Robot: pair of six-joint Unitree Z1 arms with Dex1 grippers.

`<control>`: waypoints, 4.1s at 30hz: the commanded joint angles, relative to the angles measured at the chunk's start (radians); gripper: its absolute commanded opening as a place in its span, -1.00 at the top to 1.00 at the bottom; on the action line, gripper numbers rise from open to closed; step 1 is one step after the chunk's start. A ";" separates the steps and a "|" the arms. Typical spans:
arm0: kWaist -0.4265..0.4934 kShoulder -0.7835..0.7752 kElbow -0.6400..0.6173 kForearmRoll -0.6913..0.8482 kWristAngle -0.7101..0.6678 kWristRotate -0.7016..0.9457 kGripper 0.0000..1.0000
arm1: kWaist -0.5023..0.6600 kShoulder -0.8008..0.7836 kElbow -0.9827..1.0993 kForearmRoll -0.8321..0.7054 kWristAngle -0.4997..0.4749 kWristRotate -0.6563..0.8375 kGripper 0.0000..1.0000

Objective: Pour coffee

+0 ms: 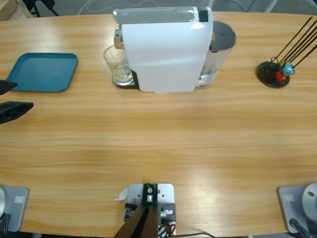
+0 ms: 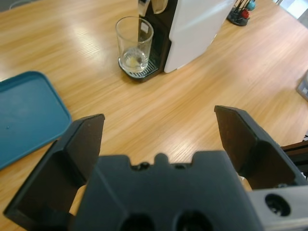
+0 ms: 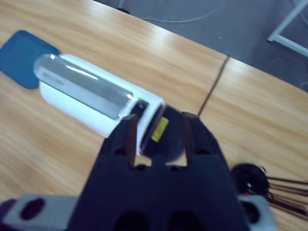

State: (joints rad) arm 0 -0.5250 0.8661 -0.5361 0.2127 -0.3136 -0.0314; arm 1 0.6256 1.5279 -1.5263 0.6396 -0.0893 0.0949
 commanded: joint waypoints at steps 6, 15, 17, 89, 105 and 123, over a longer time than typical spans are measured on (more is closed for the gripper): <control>-0.009 0.199 -0.003 -0.147 0.028 0.051 -1.00 | -0.029 0.209 -0.105 0.061 0.023 0.070 1.00; -0.012 0.260 0.016 -0.181 0.022 0.081 -1.00 | -0.017 0.230 -0.176 0.170 0.115 0.108 1.00; -0.012 0.270 0.016 -0.181 0.017 0.083 -1.00 | -0.009 0.233 -0.181 0.171 0.135 0.106 1.00; -0.027 0.342 0.046 -0.260 -0.001 0.102 -1.00 | 0.034 0.286 -0.061 0.153 0.051 0.088 1.00; -0.033 0.341 0.049 -0.267 -0.007 0.099 -1.00 | 0.049 0.237 -0.245 0.210 -0.041 0.058 -1.00; -0.042 0.356 0.044 -0.271 -0.010 0.096 -1.00 | 0.049 0.206 -0.262 0.331 -0.042 0.108 -1.00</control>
State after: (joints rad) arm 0 -0.5545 1.1830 -0.5196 -0.0445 -0.3046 0.0670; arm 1 0.6648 1.7557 -1.7851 0.9098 -0.1151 0.1759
